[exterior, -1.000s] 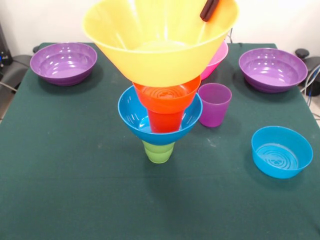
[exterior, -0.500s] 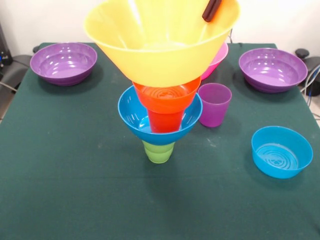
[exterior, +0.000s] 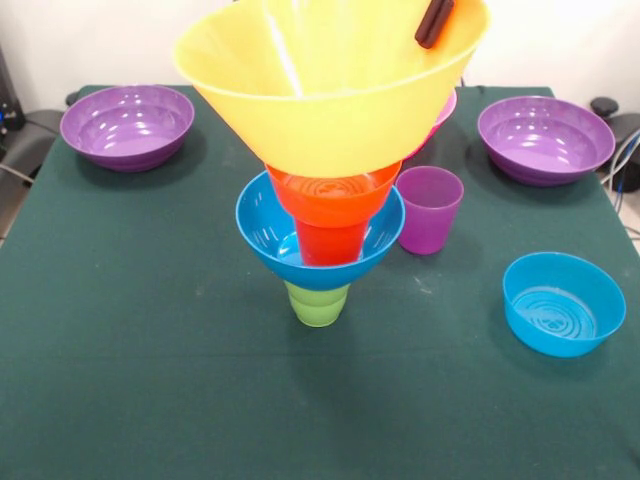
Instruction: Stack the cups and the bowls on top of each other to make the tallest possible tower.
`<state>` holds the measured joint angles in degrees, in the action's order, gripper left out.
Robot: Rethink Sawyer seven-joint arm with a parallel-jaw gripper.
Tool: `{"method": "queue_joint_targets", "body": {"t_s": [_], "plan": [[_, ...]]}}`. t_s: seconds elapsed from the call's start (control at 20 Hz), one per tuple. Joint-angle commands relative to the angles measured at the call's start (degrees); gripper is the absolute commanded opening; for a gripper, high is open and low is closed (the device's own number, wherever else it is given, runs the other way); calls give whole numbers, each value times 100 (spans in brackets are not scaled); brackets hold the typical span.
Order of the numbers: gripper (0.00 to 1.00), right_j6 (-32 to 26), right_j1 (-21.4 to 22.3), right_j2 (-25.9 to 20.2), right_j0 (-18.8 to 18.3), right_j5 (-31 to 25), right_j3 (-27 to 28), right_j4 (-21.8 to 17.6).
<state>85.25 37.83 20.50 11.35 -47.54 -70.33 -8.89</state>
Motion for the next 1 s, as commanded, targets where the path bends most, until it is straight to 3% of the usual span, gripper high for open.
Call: {"method": "queue_joint_targets", "body": {"t_s": [0.05,1.0], "plan": [[0,923,-145,-606,8,349,-218,124],[0,747,-150,-621,-9,413,-265,113]]}}
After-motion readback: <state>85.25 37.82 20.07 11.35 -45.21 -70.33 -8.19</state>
